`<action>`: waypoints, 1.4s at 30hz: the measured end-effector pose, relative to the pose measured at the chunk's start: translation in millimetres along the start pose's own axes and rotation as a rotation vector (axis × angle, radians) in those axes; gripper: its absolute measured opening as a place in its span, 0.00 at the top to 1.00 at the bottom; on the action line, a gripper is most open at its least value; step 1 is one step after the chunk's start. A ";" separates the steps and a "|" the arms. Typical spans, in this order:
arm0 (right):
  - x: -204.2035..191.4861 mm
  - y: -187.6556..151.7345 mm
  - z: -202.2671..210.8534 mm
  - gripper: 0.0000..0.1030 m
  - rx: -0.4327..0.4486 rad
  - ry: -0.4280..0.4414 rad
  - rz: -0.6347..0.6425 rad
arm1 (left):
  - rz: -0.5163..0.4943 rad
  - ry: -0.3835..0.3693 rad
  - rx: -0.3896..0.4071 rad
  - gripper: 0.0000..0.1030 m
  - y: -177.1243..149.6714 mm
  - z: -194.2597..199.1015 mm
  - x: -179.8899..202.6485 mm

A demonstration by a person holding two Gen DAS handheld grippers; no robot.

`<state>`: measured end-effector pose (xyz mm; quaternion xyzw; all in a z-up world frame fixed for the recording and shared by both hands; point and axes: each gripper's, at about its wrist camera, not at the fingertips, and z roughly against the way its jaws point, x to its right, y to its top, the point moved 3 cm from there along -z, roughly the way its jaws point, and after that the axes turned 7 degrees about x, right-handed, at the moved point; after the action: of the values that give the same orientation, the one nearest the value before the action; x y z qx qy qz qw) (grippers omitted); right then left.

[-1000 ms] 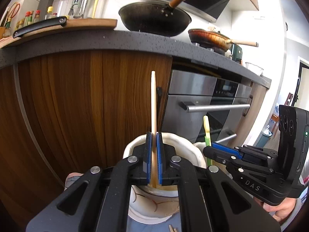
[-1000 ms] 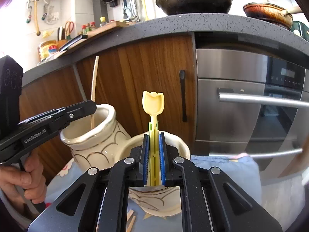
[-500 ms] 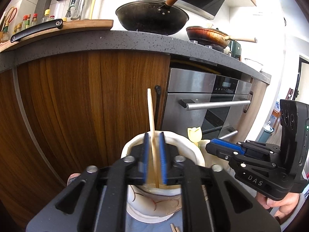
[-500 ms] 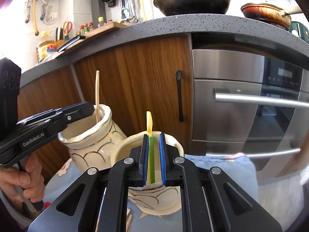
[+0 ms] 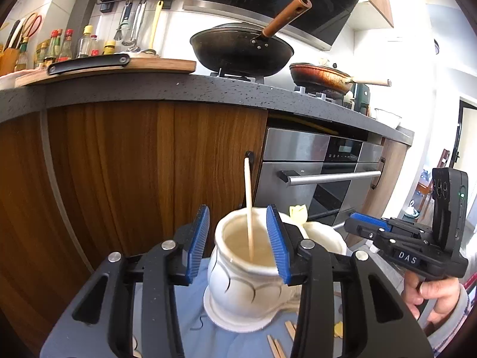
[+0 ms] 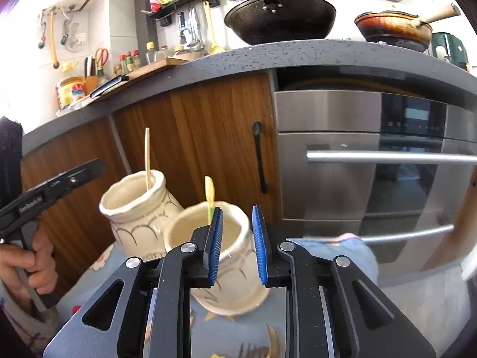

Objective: Organize utensils
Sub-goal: 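Open left tool to release chopstick while right tool releases yellow utensil into holder, then grasp another chopstick with left tool while right tool grasps the silver fork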

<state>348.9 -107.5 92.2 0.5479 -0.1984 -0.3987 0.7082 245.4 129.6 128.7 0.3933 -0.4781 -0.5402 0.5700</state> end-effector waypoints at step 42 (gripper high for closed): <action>-6.7 -136.3 82.6 0.75 -0.326 -0.011 -0.078 | -0.085 -0.064 -0.467 0.58 -174.8 34.8 44.2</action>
<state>238.3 -164.5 -7.6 0.4309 -0.1135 -0.4557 0.7706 168.0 69.4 -26.6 0.2533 -0.3412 -0.6717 0.6068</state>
